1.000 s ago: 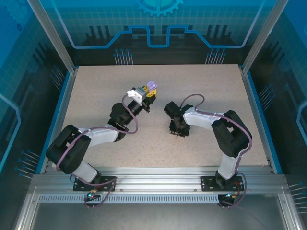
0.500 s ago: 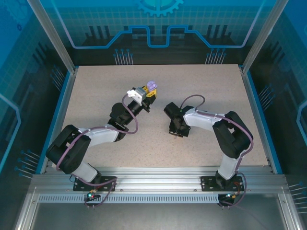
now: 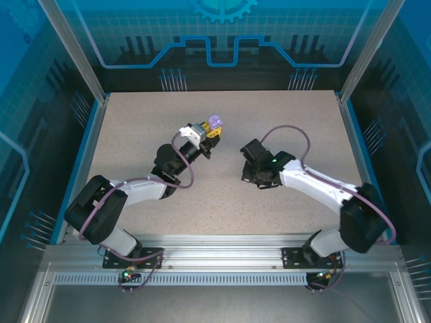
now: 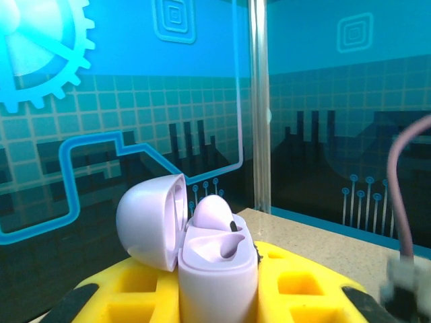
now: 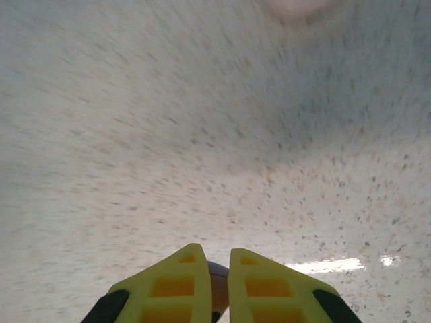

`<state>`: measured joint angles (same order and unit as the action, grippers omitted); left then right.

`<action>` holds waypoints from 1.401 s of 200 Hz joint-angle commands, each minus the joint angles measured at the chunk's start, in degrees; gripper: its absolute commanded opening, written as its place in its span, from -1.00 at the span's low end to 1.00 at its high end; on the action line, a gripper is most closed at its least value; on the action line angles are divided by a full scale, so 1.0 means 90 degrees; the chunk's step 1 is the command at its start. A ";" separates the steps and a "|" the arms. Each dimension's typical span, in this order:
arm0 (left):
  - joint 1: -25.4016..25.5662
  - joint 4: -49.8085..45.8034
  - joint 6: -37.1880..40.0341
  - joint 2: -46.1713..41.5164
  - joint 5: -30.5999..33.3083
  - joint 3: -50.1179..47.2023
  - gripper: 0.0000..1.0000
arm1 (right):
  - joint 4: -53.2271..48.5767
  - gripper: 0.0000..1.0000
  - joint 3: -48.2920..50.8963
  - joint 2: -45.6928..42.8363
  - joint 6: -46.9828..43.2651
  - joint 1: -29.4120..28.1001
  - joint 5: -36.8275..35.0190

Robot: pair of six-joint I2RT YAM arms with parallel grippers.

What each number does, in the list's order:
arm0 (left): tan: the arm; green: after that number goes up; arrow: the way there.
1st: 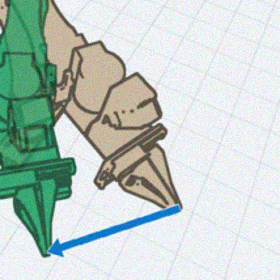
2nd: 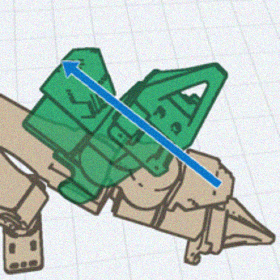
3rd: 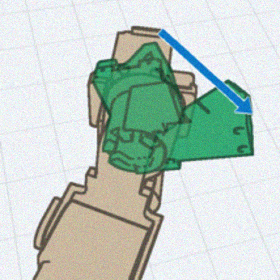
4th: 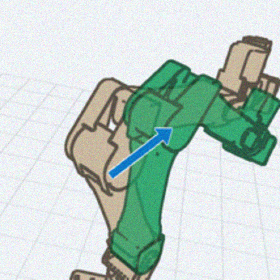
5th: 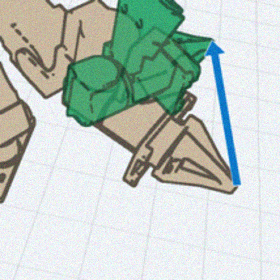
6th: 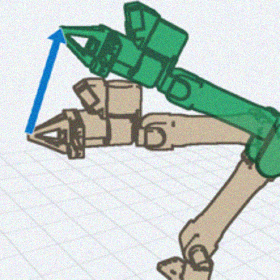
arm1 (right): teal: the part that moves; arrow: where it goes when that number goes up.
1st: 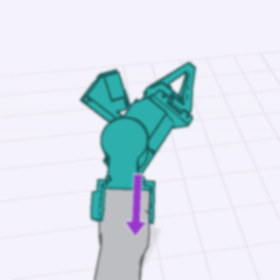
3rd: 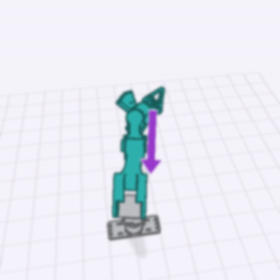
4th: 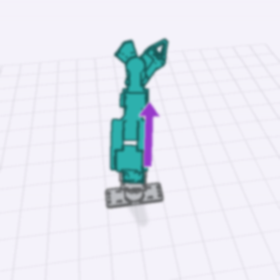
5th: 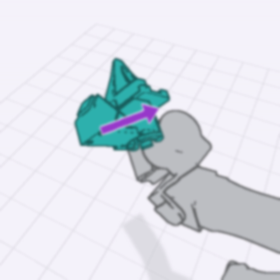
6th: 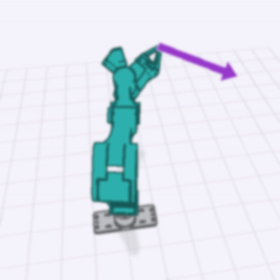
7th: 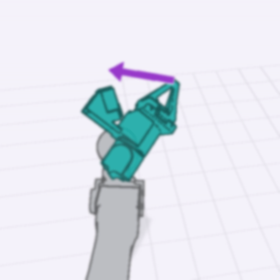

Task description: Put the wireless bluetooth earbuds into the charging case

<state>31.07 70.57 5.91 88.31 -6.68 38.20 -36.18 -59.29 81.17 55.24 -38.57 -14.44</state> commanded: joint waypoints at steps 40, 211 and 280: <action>-0.0048 -0.0006 -0.0076 -0.0144 -0.1251 0.0451 -1.00 | 0.0145 -0.82 -0.1942 -0.1031 -0.2309 0.0548 -0.0225; 0.0080 -0.0664 0.0718 0.0048 -0.2031 0.1125 -1.00 | 0.1674 -0.82 -0.2898 -0.0852 -0.5107 0.0093 0.1775; 0.0071 -0.0692 0.0698 0.0043 -0.1929 0.1118 -1.00 | 0.1504 -0.84 -0.2828 -0.0679 -0.5371 -0.0041 0.1519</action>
<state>31.40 63.37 11.99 88.33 -23.88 46.57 -22.70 -84.75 75.05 8.84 -38.26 0.27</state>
